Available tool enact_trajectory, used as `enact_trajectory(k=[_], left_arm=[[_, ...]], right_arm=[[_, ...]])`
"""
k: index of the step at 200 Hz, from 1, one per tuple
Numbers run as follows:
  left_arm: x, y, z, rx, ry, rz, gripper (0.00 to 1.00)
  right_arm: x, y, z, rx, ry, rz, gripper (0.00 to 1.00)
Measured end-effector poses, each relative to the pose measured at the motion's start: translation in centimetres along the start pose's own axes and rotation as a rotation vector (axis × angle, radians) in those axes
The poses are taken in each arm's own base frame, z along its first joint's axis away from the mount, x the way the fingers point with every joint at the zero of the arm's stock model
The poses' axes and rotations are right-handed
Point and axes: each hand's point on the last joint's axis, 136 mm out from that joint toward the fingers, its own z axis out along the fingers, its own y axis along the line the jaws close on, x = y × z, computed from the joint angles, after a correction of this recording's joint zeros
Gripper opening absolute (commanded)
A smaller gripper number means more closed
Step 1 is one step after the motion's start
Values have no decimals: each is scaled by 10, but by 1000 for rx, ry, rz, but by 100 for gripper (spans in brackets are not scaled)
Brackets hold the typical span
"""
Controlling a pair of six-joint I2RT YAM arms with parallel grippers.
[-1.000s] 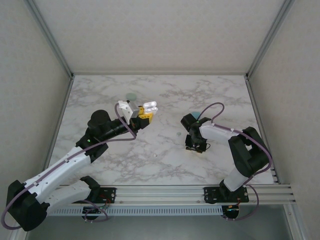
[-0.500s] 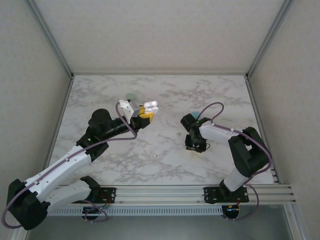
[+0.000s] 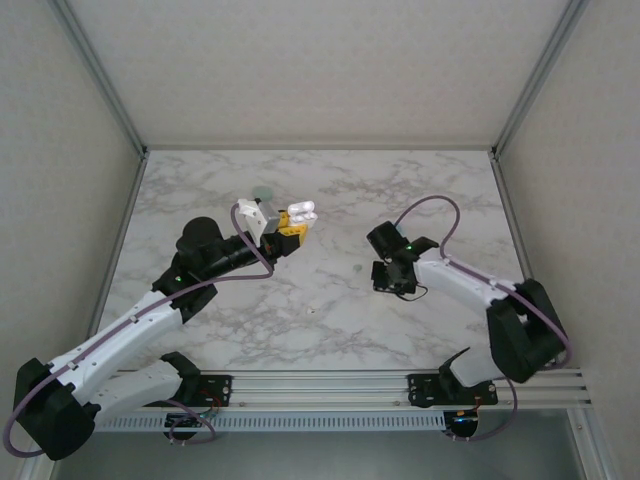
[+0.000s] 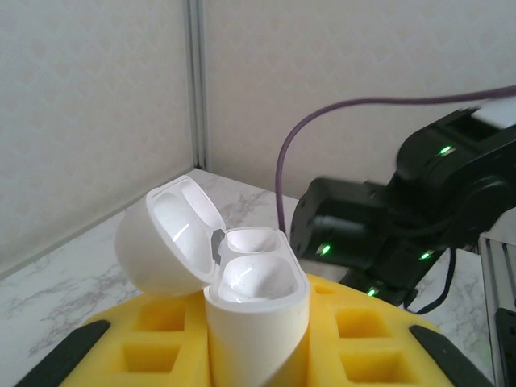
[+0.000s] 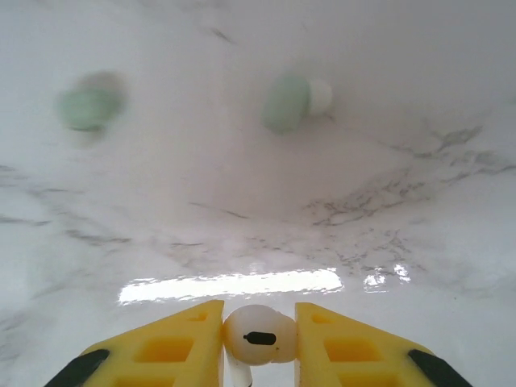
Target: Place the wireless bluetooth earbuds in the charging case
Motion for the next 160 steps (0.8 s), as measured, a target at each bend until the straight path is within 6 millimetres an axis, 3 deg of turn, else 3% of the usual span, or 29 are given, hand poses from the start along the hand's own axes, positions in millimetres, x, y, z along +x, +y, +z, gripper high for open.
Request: enact_trajectory(k=[18, 66, 87, 126, 160], left_arm=[[1, 1, 0, -3, 2, -1, 2], [13, 6, 10, -6, 27, -35, 2], [16, 8, 15, -5, 28, -44, 2], [15, 7, 24, -2, 2, -47, 2], [5, 5, 29, -10, -46, -32, 2]], right_arm=[[-21, 16, -37, -72, -125, -47, 25], [-81, 65, -166, -271, -485, -156, 26], [-92, 91, -211, -354, -592, -210, 26], [-92, 134, -262, -502, -712, -289, 26], [-92, 160, -278, -588, -764, -307, 26]])
